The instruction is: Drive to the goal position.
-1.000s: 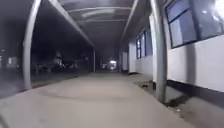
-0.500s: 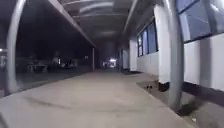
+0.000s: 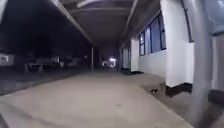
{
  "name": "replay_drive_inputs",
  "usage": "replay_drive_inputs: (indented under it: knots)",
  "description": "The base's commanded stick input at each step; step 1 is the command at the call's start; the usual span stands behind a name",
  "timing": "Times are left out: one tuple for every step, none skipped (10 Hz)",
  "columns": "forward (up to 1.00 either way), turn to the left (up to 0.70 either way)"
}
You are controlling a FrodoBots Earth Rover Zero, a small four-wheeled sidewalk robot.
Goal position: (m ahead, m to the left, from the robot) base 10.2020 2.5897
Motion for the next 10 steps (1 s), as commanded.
replay_drive_inputs:
  knots:
    - [1.0,0.0]
    - [1.0,0.0]
    - [1.0,0.0]
    - [1.0,0.0]
    - [1.0,0.0]
    - [1.0,0.0]
    - [1.0,0.0]
    - [1.0,0.0]
    - [1.0,0.0]
    - [1.0,0.0]
